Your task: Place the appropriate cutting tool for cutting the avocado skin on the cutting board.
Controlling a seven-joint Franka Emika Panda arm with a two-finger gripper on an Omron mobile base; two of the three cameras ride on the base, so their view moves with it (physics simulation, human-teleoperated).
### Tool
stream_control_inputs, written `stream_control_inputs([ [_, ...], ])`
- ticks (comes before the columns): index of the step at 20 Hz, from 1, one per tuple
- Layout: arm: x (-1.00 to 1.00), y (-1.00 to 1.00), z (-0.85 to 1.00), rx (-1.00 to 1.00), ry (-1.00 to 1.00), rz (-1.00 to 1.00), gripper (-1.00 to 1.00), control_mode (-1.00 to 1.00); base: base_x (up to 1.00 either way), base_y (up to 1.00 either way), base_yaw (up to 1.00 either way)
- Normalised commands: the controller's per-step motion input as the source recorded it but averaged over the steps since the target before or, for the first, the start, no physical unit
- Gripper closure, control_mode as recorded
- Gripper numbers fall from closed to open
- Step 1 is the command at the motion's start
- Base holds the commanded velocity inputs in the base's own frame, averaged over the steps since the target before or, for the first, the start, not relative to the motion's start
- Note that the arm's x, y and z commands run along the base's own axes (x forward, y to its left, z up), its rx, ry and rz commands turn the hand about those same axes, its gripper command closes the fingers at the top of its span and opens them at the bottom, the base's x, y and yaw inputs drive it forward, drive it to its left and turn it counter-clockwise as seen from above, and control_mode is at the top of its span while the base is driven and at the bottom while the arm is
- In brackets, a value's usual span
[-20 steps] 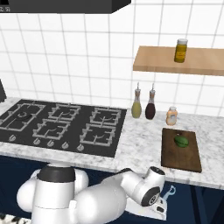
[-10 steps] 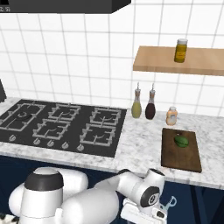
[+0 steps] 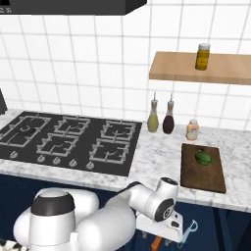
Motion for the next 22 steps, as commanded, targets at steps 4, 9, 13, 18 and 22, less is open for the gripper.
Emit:
stream_control_inputs([
  [4, 0.36, -0.17, -0.16, 0.00, -0.15, 0.00, -1.00, -1.00, 0.00, 0.00, 0.00],
  [9, 0.40, -0.01, -0.31, 0.00, -0.05, 0.00, -1.00, -1.00, 0.00, 0.00, 0.00],
  [13, 0.23, 0.00, -0.39, 0.00, 0.00, 0.00, -1.00, -1.00, 0.00, 0.00, 0.00],
  [18, 0.00, 0.00, -0.36, 0.00, 0.00, 0.00, -1.00, -1.00, 0.00, 0.00, 0.00],
  [22, 0.00, 0.16, -0.39, 0.00, 0.00, -0.01, 1.00, -1.00, 0.00, 0.00, 0.00],
])
